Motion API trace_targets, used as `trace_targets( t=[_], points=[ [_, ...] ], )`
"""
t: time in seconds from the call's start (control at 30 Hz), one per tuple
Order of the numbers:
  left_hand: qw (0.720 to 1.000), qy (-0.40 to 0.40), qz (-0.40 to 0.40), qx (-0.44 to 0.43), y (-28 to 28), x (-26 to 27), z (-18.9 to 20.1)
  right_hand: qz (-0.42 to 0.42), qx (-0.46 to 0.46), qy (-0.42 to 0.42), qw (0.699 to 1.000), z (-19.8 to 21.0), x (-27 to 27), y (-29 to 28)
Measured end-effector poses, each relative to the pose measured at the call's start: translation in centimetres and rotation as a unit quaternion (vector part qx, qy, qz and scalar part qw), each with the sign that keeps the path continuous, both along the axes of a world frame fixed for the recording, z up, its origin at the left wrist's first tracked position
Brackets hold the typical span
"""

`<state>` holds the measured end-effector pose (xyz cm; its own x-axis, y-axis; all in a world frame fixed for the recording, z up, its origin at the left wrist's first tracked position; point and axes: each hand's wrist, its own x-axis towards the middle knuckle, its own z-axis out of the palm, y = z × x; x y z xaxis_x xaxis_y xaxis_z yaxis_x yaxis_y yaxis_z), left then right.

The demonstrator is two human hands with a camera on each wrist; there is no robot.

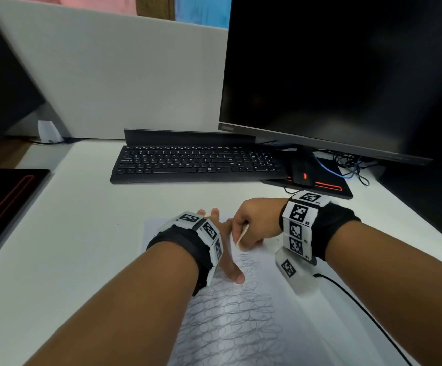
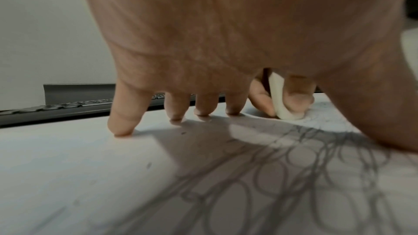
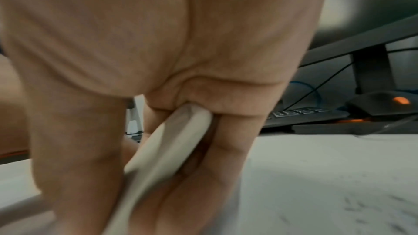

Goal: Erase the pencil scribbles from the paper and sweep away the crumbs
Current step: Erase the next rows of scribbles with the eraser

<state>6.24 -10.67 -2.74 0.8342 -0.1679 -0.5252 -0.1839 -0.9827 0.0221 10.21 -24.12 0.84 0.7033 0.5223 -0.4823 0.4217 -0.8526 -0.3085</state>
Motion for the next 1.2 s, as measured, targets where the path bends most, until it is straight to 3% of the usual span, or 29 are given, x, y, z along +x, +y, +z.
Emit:
trace_targets(
  t=[0.17, 0.3, 0.43, 0.57, 0.7, 0.83, 1.0, 1.13, 1.2],
  points=[
    [1.000, 0.003, -0.009, 0.015, -0.1, -0.1, 0.0, -0.034, 0.010, -0.028, 0.999, 0.4, 0.9, -0.4],
    [1.000, 0.005, 0.001, -0.002, 0.0, 0.2, -0.3, 0.005, -0.010, 0.028, 1.000, 0.2, 0.3, 0.1],
    [1.000, 0.008, -0.004, 0.010, 0.0, -0.1, 0.0, -0.026, 0.003, -0.017, 1.000, 0.3, 0.9, -0.3],
    [1.000, 0.003, 0.000, 0.001, 0.1, 0.0, -0.2, 0.006, -0.007, 0.028, 1.000, 0.1, 0.2, 0.1],
    [1.000, 0.001, -0.005, 0.010, -0.1, -0.2, 0.0, -0.027, 0.005, -0.022, 0.999, 0.3, 0.8, -0.4],
    [1.000, 0.004, 0.005, 0.004, -0.1, 0.1, -0.2, 0.007, -0.009, 0.027, 1.000, 0.1, 0.0, 0.1],
    [1.000, 0.000, 0.003, 0.011, -0.2, -0.1, -0.1, -0.025, 0.002, -0.015, 1.000, 0.4, 0.4, -0.3],
    [1.000, 0.006, 0.005, 0.000, -0.2, 0.2, -0.4, 0.017, -0.012, 0.041, 0.999, 0.1, -0.7, 0.3],
    [1.000, 0.005, 0.001, 0.006, -0.1, 0.0, -0.2, 0.001, 0.000, 0.016, 1.000, 0.3, -0.4, 0.0]
  ],
)
